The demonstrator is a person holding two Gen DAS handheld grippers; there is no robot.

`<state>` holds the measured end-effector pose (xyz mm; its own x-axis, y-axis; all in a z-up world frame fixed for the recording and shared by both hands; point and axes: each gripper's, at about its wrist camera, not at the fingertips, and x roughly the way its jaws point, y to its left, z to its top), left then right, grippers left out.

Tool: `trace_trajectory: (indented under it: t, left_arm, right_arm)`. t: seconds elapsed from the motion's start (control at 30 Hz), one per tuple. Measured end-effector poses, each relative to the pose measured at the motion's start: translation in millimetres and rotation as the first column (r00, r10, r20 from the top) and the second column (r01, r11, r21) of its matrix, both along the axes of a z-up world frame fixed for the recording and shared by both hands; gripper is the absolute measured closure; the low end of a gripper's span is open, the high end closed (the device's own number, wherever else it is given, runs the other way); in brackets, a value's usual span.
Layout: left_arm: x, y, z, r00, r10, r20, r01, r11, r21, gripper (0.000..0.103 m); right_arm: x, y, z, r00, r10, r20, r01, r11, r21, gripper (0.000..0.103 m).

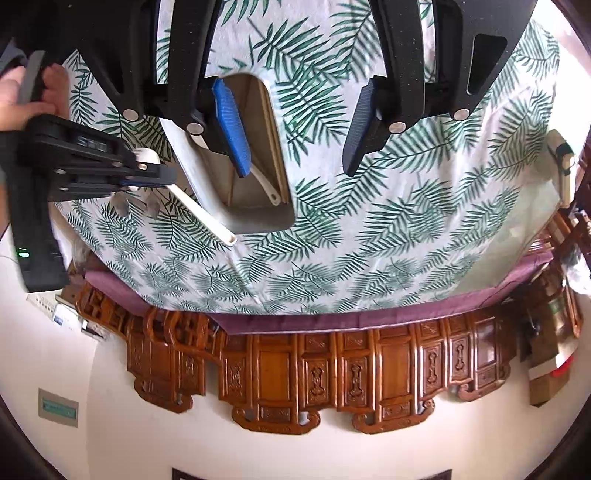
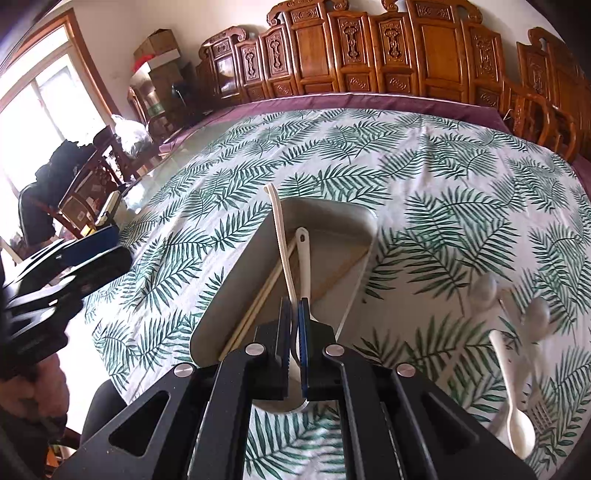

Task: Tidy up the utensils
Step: 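Lower the white plastic utensil into the grey tray and open the right gripper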

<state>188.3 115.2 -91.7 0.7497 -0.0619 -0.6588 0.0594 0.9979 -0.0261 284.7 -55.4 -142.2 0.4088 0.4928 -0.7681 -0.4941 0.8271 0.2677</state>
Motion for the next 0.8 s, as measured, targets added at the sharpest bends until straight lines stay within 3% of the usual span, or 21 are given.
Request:
trace_trajectory:
  t: [0.1, 0.2, 0.57, 0.8]
  left_arm:
    - [-9, 8, 4, 1.000, 0.013, 0.017, -0.013, 1.000, -0.007, 0.051]
    - [-16, 14, 6, 0.999, 0.011, 0.045, -0.010, 1.000, -0.017, 0.042]
    - [-18, 22, -7, 1.000, 0.012, 0.024, -0.011, 1.000, -0.016, 0.042]
    - [-21, 10, -10, 0.999, -0.019, 0.025, 0.019, 1.000, -0.003, 0.041]
  right_arm:
    - [7, 8, -6, 1.000, -0.012, -0.022, 0.012, 1.000, 0.008, 0.098]
    - [11, 16, -12, 0.999, -0.023, -0.041, 0.023, 1.000, 0.009, 0.098]
    - [18, 32, -25, 0.993, -0.058, -0.098, 0.060, 0.998, 0.026, 0.094]
    - [9, 24, -15, 0.997, -0.043, -0.063, 0.044, 0.999, 0.010, 0.091]
